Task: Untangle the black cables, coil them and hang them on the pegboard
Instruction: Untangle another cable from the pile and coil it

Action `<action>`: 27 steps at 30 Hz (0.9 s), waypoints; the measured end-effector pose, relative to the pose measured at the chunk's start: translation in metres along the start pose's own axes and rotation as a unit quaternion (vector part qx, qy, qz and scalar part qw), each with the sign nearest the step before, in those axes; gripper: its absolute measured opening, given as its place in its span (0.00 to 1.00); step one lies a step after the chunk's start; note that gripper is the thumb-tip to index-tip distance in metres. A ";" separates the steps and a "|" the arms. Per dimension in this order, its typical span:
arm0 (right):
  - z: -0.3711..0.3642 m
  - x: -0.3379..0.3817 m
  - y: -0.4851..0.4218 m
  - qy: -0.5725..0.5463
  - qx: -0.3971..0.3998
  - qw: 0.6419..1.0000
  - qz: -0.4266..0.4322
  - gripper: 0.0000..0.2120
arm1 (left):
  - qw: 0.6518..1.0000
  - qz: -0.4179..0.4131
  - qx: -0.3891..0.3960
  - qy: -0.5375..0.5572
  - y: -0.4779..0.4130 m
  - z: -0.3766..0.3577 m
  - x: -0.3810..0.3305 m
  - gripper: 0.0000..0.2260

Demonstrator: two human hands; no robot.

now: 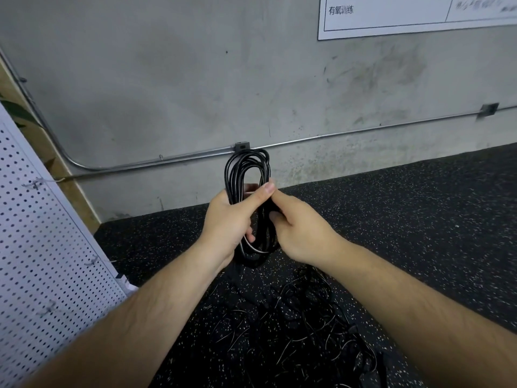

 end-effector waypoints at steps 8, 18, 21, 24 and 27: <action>0.000 -0.011 -0.009 -0.110 -0.086 0.983 -0.120 0.21 | 1.000 -0.023 0.016 -0.005 -0.003 0.004 0.001 0.12; -0.004 -0.012 -0.006 -0.114 0.006 0.986 -0.123 0.30 | 0.999 -0.039 0.019 0.015 -0.007 0.003 0.006 0.11; 0.000 -0.008 -0.004 -0.115 -0.029 0.988 -0.100 0.32 | 0.998 -0.050 0.014 0.027 -0.009 0.002 0.004 0.11; 0.003 -0.011 -0.003 -0.185 -0.097 0.966 -0.153 0.26 | 0.997 -0.062 -0.016 0.032 -0.016 0.005 0.001 0.07; 0.003 -0.017 0.004 -0.169 -0.067 0.966 -0.182 0.13 | 0.994 -0.060 -0.071 0.063 -0.029 0.014 -0.009 0.08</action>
Point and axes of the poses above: each hand's wrist, its own y-axis away from the middle knuckle, its own z-axis out of the back of the hand, x = y × z, the point moved 4 cm from there along -y, towards the middle knuckle, and after that the axes turned 15 degrees about -x, right-handed, at the moved point
